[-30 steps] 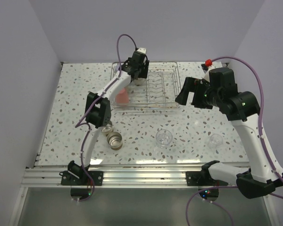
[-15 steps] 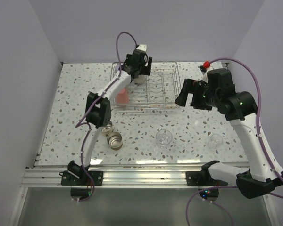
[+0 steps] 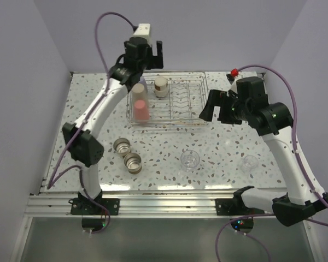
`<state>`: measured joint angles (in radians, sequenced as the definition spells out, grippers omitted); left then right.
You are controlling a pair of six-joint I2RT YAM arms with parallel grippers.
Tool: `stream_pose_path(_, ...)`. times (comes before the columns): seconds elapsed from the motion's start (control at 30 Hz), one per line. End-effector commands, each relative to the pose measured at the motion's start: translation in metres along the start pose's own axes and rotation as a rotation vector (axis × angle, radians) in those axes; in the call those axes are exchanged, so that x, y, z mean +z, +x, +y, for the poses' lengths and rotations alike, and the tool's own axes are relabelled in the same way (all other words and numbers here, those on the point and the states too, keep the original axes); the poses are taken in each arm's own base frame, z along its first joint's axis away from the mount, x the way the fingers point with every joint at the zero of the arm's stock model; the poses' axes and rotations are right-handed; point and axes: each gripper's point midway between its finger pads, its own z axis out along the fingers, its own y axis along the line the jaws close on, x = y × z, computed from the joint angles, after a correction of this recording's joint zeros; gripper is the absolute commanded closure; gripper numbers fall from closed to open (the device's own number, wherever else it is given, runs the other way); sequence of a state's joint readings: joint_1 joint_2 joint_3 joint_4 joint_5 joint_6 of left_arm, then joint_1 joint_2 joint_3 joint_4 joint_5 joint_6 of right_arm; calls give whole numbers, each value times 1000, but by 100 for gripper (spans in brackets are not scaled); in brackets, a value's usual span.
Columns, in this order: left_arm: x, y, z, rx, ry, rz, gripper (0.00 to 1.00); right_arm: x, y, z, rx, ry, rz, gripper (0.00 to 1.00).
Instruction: Load the cups into the dish rack
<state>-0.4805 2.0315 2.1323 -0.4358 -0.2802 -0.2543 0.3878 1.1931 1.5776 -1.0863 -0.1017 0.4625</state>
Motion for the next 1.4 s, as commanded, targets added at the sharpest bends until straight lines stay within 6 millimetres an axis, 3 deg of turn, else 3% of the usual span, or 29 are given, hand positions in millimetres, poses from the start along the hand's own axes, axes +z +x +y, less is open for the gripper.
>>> stream_pose_path(0.0, -76, -53, 52, -118, -102, -97, 0, -1, -21, 20, -81, -72, -47, 2)
stream_pose_path(0.07, -107, -20, 74, -137, -126, -14, 2, 7, -24, 31, -117, -88, -37, 2)
stream_pose_path(0.1, -135, -27, 89, -158, -134, -42, 2, 10, -24, 35, -143, -91, -32, 2)
stream_pose_path(0.13, -136, 14, 96, -145, -138, 49, 2, 21, -23, 40, -161, -90, -10, 2)
stream_pose_path(0.2, -155, 46, 106, -151, -142, 123, 4, 26, -19, 63, -235, -112, -1, 2)
stream_pose_path(0.23, -170, 79, 108, -146, -128, 206, 5, 39, -9, 77, -272, -126, 39, 2)
stream_pose_path(0.3, -187, 108, 107, -160, -111, 279, 12, 46, -7, 92, -282, -163, 59, 2)
stream_pose_path(0.33, -194, 145, 107, -159, -101, 379, 19, 58, -5, 98, -276, -176, 81, 2)
stream_pose_path(0.4, -208, 184, 100, -173, -59, 466, 23, 66, -4, 110, -253, -223, 96, 2)
stream_pose_path(0.5, -223, 223, 89, -186, -13, 562, 28, 78, -4, 118, -252, -242, 129, 2)
stream_pose_path(0.6, -228, 244, 77, -188, 19, 618, 32, 87, -3, 120, -257, -241, 147, 2)
stream_pose_path(0.73, -229, 259, 67, -183, 27, 655, 36, 91, 3, 121, -238, -252, 168, 2)
stream_pose_path(1.1, -207, 296, 76, -116, -50, 730, 54, 90, 11, 115, -238, -241, 187, 2)
stream_pose_path(1.37, -207, 316, 84, -101, -85, 757, 60, 88, 13, 113, -241, -236, 189, 2)
